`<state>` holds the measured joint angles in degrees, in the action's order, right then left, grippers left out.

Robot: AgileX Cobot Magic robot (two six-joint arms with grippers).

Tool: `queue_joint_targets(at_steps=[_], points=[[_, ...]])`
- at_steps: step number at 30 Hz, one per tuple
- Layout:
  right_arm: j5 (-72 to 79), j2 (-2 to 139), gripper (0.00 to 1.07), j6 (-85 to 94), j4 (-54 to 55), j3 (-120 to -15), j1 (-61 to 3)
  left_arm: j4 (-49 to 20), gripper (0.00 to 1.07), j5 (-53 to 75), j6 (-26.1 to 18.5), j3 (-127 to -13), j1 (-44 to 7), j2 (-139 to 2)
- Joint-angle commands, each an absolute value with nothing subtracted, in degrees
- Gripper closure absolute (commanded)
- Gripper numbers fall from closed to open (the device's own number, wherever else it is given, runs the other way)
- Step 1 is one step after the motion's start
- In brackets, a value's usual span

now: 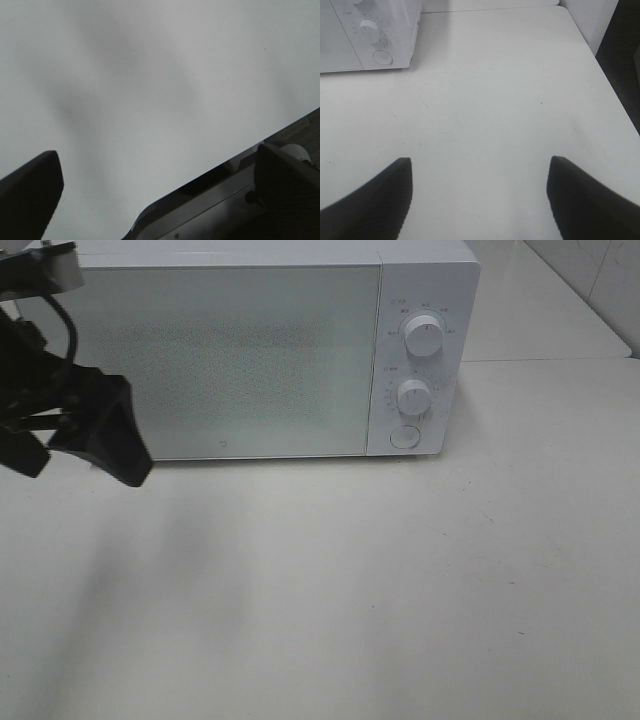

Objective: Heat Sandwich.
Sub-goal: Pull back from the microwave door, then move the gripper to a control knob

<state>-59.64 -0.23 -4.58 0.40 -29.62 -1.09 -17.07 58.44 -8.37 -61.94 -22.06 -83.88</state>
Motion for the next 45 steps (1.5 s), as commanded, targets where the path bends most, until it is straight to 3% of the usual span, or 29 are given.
queue_joint_targets(at_steps=[1, 5, 8, 11, 14, 18, 36, 45], points=[[-59.3, -2.1, 0.31, -4.4, 0.0, -29.5, -0.8, -15.3, 0.08, 63.8, -7.0, -62.0, -17.8, -81.9], [-59.3, -2.1, 0.31, -4.4, 0.0, -29.5, -0.8, -14.4, 0.08, 66.5, -6.1, -62.0, -13.1, -78.8], [-59.3, -2.1, 0.31, -4.4, 0.0, -29.5, -0.8, -10.4, 0.08, 68.5, -2.2, -62.0, -9.7, -75.2], [-59.3, -2.1, 0.31, -4.4, 0.0, -29.5, -0.8, -7.0, 0.08, 69.4, 0.0, -61.9, -8.8, -72.9], [-59.3, -2.1, 0.31, -4.4, 0.0, -29.5, -0.8, -0.7, 0.08, 70.6, 5.4, -61.2, -8.5, -67.9], [-59.3, -2.1, 0.31, -4.4, 0.0, -29.5, -0.8, 3.3, 0.08, 70.6, 8.2, -59.3, -8.5, -62.1], [-59.3, -2.1, 0.31, -4.4, 0.0, -29.5, -0.8, 2.9, 0.08, 68.3, 6.7, -40.0, -8.5, -31.0], [-59.3, -2.1, 0.31, -4.4, 0.0, -29.5, -0.8, -2.9, 0.08, 64.6, 0.0, -30.9, -8.5, -16.9]])
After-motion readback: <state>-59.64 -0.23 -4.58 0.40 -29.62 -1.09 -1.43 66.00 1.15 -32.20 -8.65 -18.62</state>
